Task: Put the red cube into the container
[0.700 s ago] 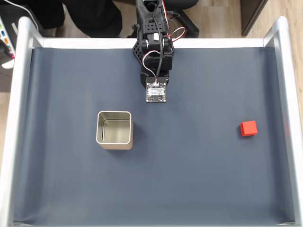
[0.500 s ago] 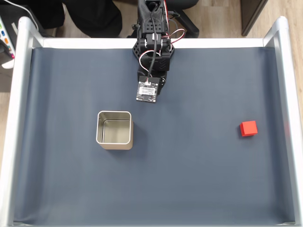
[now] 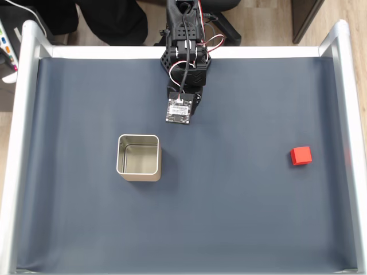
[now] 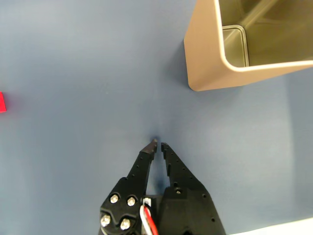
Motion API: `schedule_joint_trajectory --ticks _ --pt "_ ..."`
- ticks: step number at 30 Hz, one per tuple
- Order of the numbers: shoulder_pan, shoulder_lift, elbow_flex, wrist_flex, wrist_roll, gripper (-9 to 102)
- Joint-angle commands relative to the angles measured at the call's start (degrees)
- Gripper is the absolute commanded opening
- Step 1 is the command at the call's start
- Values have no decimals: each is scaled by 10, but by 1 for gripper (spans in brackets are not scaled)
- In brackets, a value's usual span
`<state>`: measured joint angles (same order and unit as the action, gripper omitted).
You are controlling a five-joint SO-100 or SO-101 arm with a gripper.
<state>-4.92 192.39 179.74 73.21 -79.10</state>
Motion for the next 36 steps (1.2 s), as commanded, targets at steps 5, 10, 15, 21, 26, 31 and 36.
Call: schedule_joint_trajectory --ticks 5,10,15,21,26,31,36 --pt "-4 -1 -4 -55 23 0" --pt "-3 -1 -4 -159 40 0" --pt "-13 -3 -4 -228 27 0" --pt "-54 -21 -57 -322 21 0" --pt "-69 -68 -126 -309 15 0" --pt "-81 -177 -238 -288 -6 0" --pt "-129 -279 -343 -268 -30 0"
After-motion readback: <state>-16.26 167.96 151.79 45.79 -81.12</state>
